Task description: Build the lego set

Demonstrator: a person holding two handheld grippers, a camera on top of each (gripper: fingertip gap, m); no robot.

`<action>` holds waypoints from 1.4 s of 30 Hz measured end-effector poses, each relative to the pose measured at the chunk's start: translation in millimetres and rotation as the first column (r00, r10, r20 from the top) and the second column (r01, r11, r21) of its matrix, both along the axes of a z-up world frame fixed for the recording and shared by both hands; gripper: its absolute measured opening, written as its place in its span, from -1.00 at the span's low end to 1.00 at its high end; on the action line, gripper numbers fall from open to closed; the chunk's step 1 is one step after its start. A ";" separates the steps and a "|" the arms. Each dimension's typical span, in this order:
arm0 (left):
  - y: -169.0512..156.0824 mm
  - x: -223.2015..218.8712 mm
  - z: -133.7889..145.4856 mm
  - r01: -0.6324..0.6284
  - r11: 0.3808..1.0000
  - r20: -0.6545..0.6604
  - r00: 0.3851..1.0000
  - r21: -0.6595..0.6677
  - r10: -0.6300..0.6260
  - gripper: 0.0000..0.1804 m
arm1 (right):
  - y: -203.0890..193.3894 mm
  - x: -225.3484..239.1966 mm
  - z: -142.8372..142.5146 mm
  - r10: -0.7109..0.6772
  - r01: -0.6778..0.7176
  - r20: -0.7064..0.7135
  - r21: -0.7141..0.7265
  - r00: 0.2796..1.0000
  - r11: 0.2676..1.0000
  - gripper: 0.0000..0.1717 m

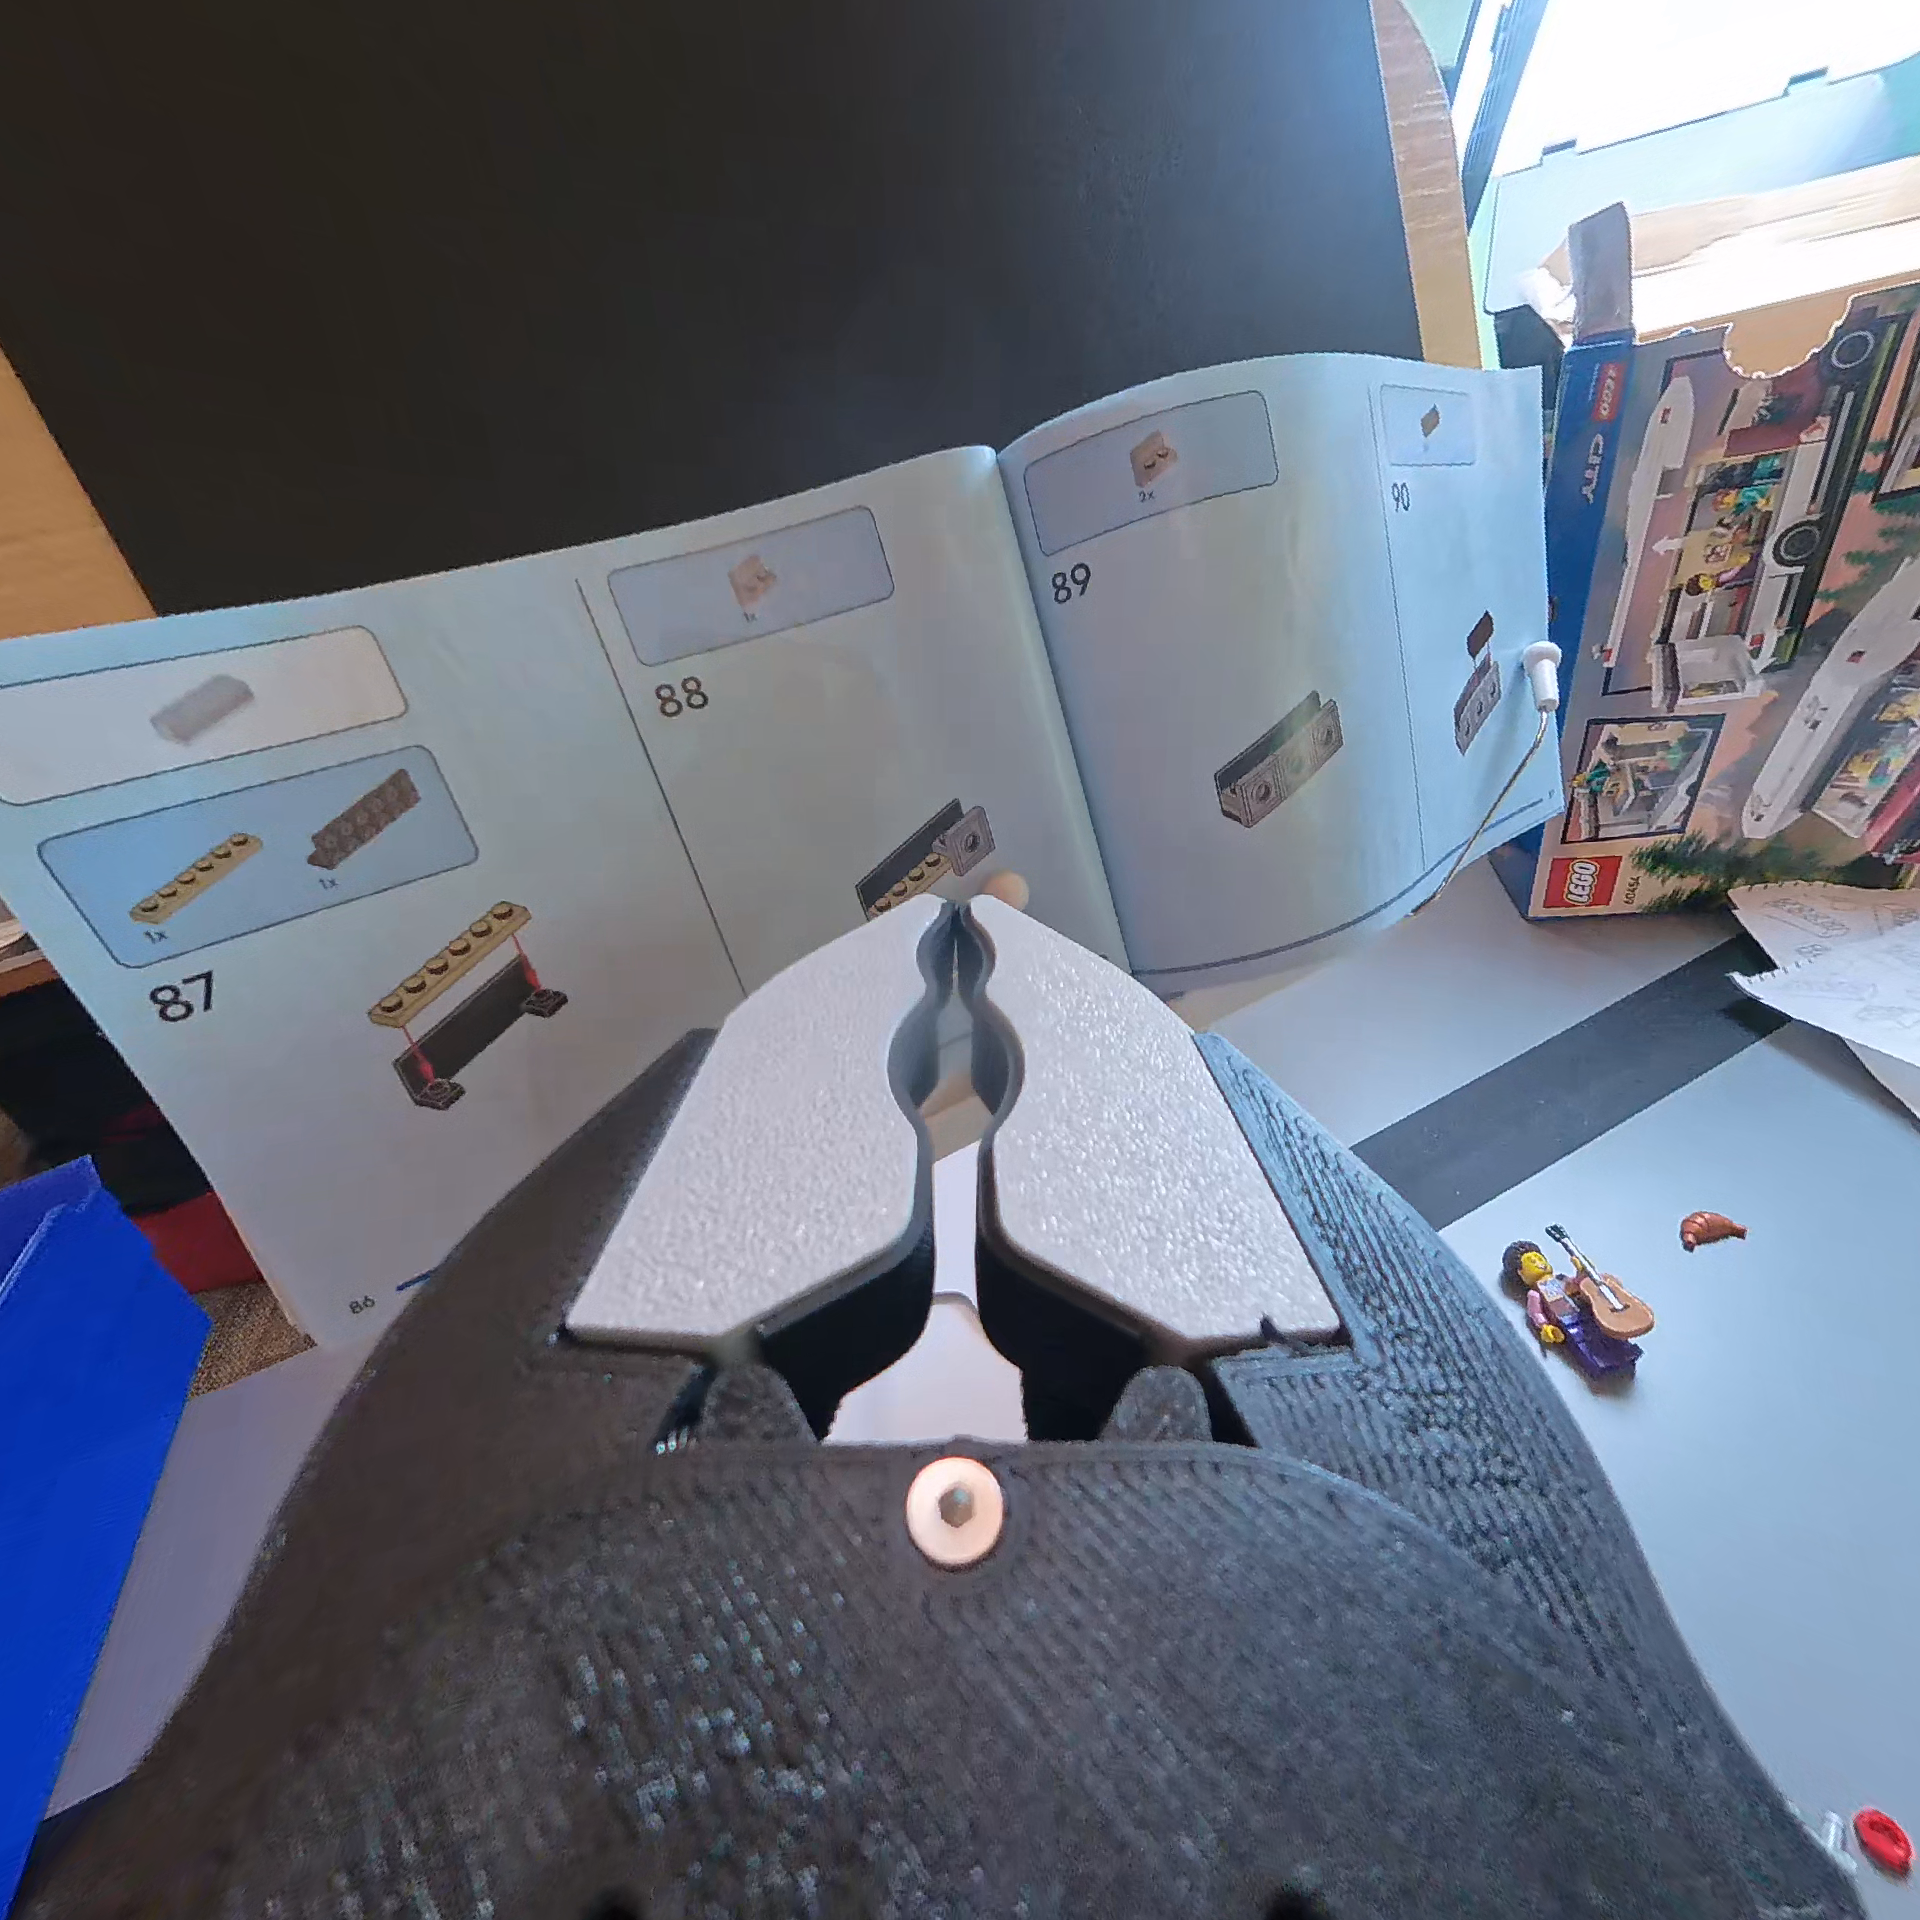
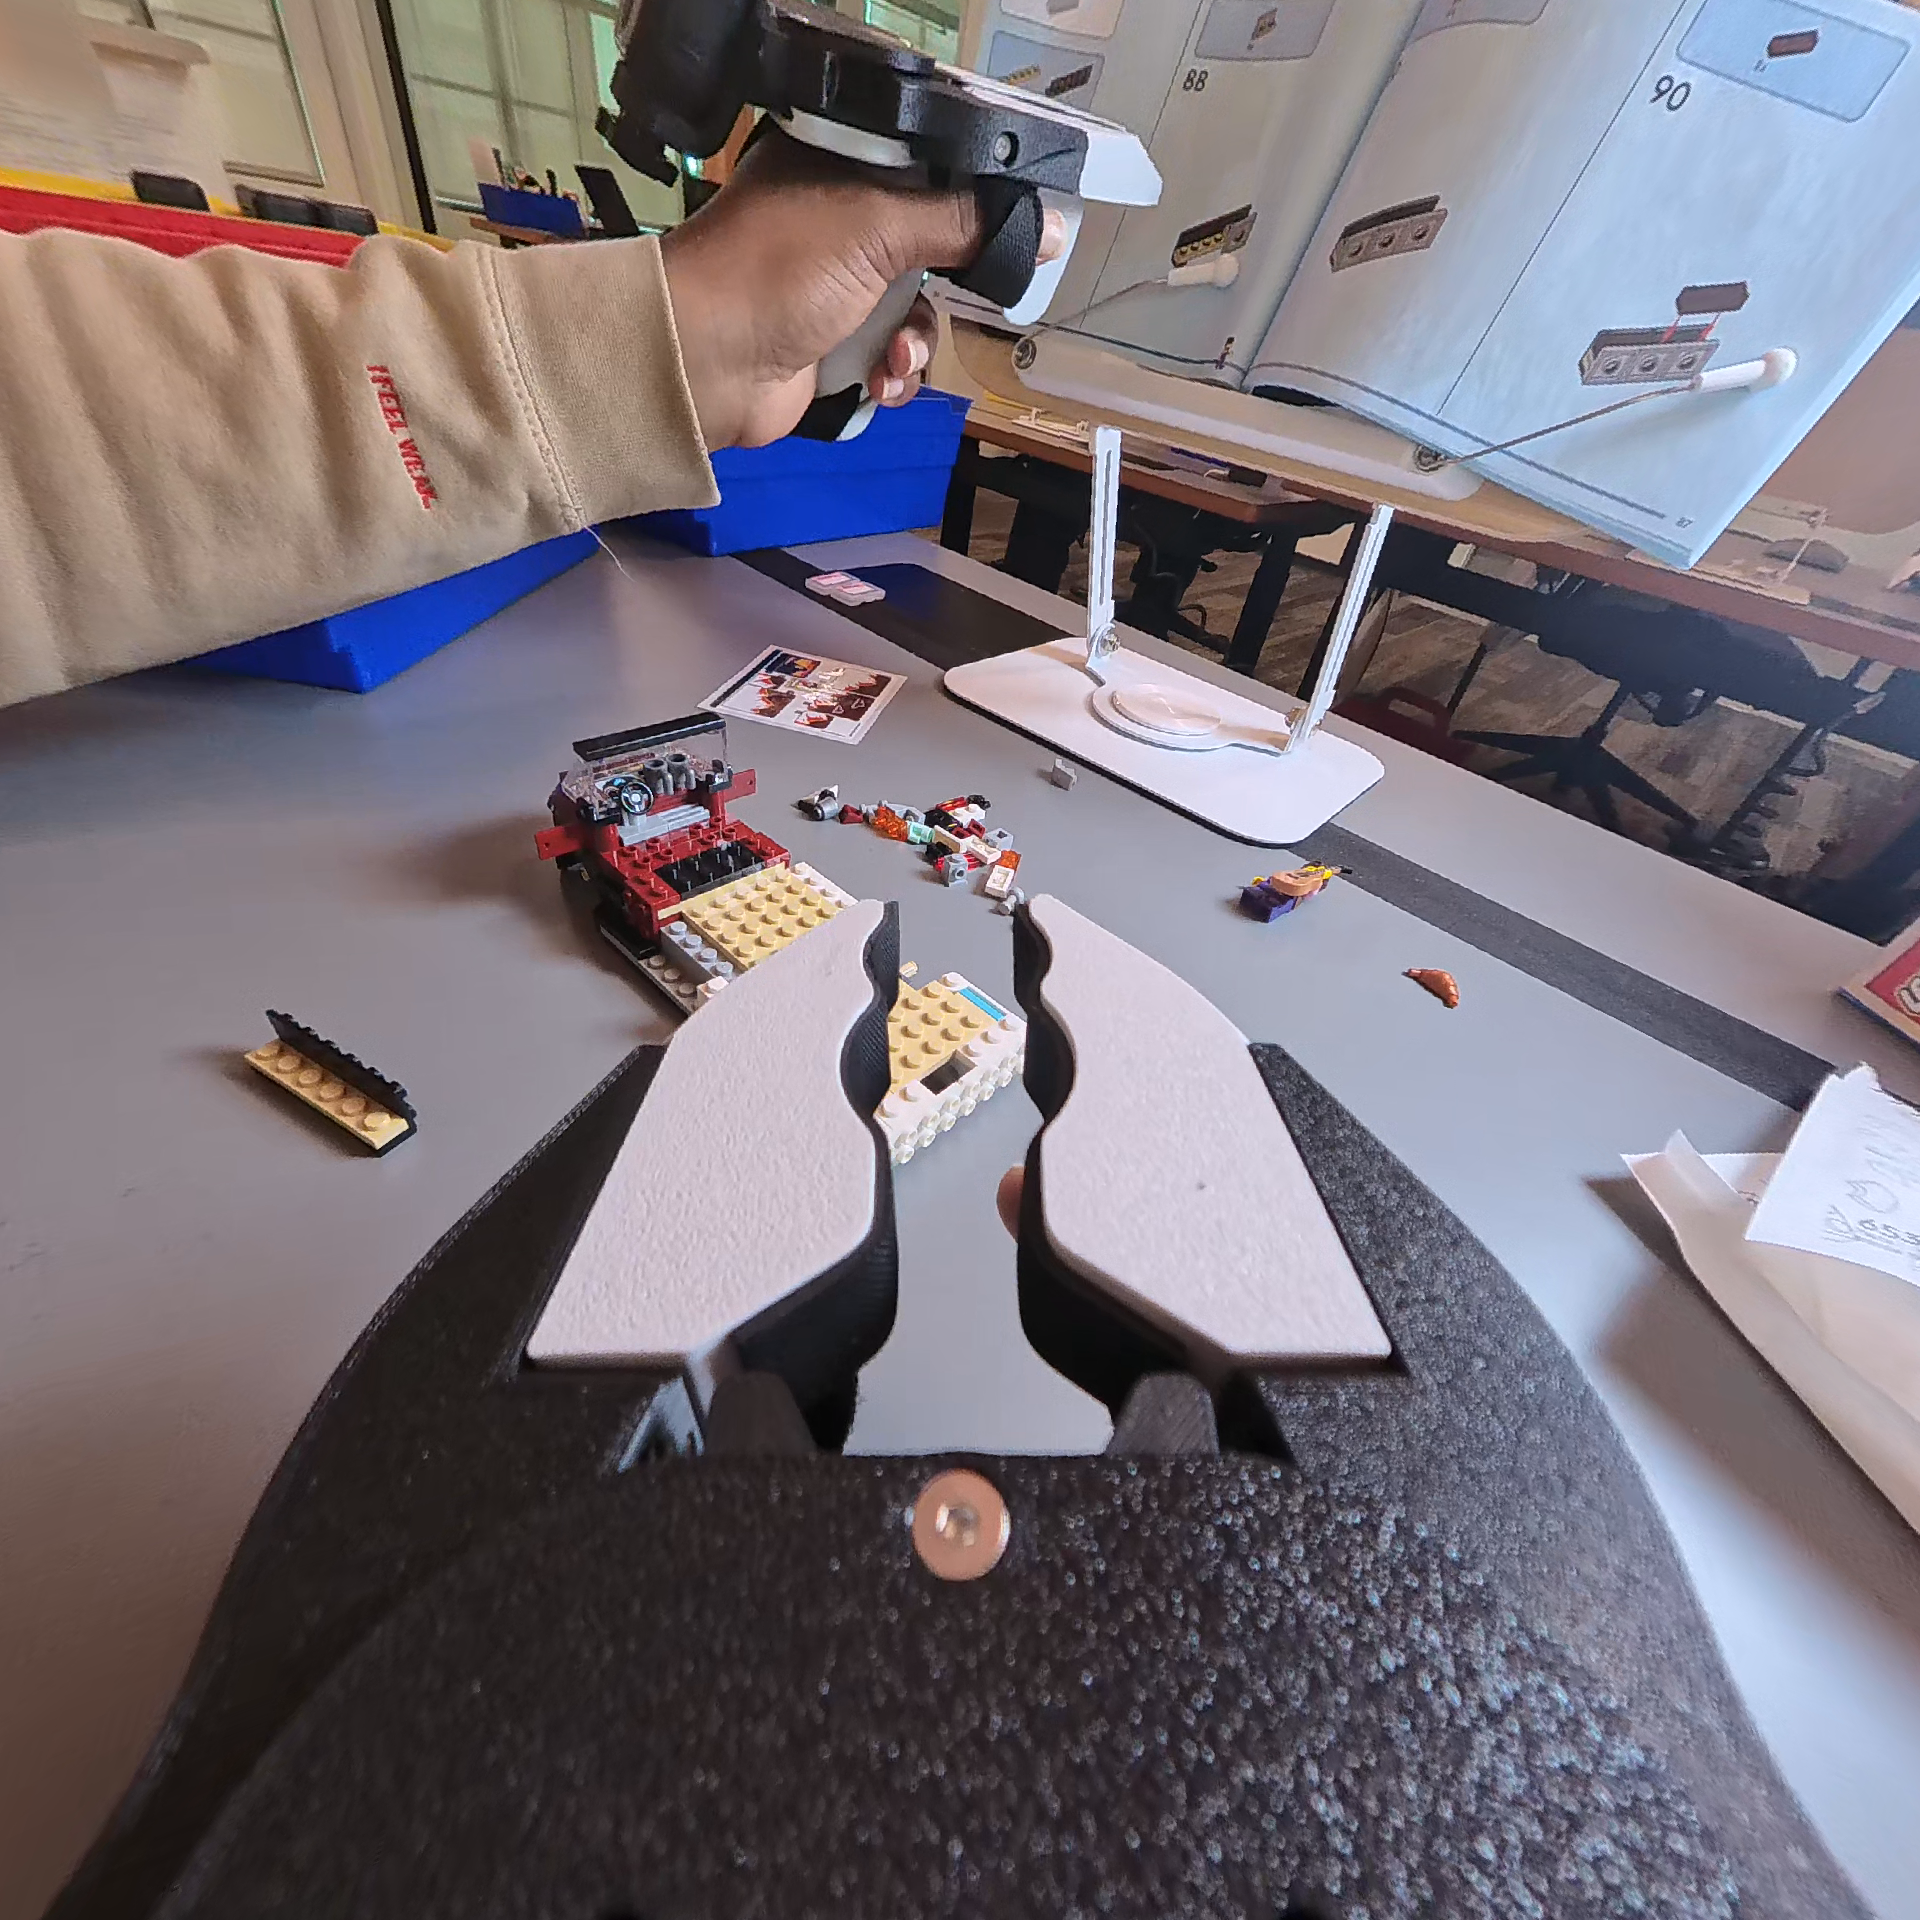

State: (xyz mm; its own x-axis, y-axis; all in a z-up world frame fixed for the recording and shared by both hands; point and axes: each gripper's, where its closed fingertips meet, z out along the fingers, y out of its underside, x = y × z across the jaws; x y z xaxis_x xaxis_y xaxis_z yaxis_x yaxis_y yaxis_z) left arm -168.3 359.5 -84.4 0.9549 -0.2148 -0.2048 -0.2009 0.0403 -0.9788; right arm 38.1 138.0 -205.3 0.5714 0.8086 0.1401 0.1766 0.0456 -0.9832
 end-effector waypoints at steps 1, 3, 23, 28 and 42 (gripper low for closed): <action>-0.2 0.2 -0.3 0.001 1.000 0.000 1.000 -0.001 -0.001 -1.00 | 0.2 0.0 -0.1 0.000 0.000 0.000 -0.001 1.000 1.000 -0.75; -0.3 0.5 -0.6 0.001 1.000 -0.002 1.000 0.001 -0.001 -1.00 | 0.5 0.2 -0.5 -0.001 0.001 0.000 -0.003 1.000 1.000 -0.75; -32.0 9.0 -1.4 0.057 0.998 0.019 0.998 0.021 -0.057 -1.00 | 2.1 -0.3 -3.3 0.002 -0.002 0.003 -0.020 1.000 1.000 -0.75; -39.3 26.4 4.1 0.083 0.995 0.040 0.996 0.051 -0.085 -1.00 | 2.3 -0.7 -4.4 -0.001 0.001 0.008 -0.019 1.000 1.000 -0.75; -2.9 83.8 61.7 0.111 0.984 0.030 0.993 0.137 -0.116 -0.97 | 3.4 3.9 -0.5 -0.010 0.009 -0.002 -0.012 1.000 1.000 -0.75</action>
State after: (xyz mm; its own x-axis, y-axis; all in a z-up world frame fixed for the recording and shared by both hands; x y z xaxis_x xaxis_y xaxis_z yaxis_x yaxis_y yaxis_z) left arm -84.5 356.6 -22.7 0.9334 -0.2953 -0.2038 -0.1505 0.1934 -0.9695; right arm 41.9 141.4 -205.8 0.5793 0.8049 0.1287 0.1747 0.0317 -0.9841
